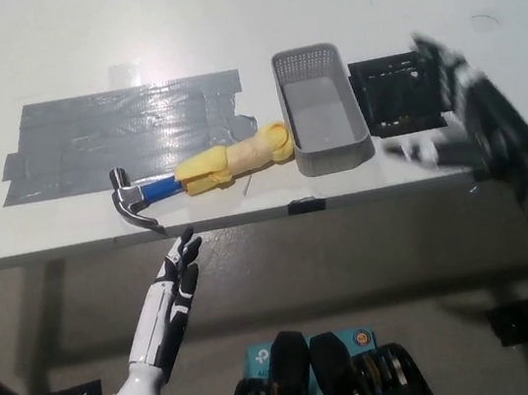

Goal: The robot picks the hammer placed on top of the gray container with right hand and places it on the grey area of the desk

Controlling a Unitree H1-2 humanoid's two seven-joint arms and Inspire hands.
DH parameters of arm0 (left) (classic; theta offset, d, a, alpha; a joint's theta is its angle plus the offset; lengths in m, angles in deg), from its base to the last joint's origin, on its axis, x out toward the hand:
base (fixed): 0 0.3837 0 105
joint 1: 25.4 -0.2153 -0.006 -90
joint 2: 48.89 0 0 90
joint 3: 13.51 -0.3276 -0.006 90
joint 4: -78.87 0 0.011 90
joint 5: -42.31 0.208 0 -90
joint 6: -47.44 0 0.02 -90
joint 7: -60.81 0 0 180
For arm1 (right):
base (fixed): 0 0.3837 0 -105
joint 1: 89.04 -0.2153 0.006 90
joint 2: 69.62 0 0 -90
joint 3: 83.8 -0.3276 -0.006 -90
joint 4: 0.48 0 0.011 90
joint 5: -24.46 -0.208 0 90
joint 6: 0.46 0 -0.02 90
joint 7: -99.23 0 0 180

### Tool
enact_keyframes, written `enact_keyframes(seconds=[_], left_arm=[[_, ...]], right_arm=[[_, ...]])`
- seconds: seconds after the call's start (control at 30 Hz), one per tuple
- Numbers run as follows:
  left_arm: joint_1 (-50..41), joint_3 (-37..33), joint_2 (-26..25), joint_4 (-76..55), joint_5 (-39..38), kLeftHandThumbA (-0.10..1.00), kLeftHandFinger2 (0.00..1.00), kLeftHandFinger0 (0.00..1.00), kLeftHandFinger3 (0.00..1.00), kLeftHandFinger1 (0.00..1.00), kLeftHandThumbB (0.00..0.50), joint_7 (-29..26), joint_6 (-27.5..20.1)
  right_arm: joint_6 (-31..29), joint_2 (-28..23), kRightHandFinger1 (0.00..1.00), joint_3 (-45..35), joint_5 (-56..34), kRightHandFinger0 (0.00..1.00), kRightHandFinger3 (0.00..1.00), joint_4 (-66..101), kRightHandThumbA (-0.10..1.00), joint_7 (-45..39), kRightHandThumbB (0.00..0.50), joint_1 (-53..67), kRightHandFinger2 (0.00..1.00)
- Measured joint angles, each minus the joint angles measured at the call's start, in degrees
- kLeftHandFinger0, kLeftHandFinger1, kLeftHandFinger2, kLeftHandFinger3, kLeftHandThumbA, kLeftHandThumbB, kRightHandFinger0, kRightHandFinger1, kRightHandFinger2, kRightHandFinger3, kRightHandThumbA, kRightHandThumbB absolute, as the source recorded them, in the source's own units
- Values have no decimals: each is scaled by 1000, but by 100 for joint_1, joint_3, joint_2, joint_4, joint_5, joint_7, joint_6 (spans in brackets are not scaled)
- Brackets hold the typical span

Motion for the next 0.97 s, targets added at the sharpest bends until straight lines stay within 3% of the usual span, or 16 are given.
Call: enact_keyframes(seconds=[0.03,0.13,0.2,0.37,0.6,0.97], left_arm=[[-25,8,0,12,-9,1000,1000,1000,1000,1000,56,0,0],[-108,55,0,30,-44,1000,1000,1000,1000,1000,65,0,-13],[-230,161,1,31,-112,1000,1000,1000,1000,1000,55,-1,-48],[-485,330,-1,38,-266,1000,1000,1000,1000,1000,68,1,-137],[-648,361,4,42,-429,1000,1000,1000,1000,1000,97,3,-205],[-669,409,-2,41,-537,1000,1000,1000,1000,1000,77,19,-330]], right_arm=[[-2,19,1000,3,-20,1000,1000,260,1000,0,216,290,1000],[-44,88,1000,36,-78,1000,1000,789,1000,1,212,938,1000],[-217,190,1000,130,-147,1000,1000,1271,1000,22,175,1484,1000],[-699,425,1000,329,-223,1000,1000,1128,1000,120,181,2063,1000],[-1300,443,1000,574,-172,1000,1000,99,1000,298,142,2076,1000],[-1864,334,1000,850,-137,1000,1000,-310,1000,516,151,2142,1000]])
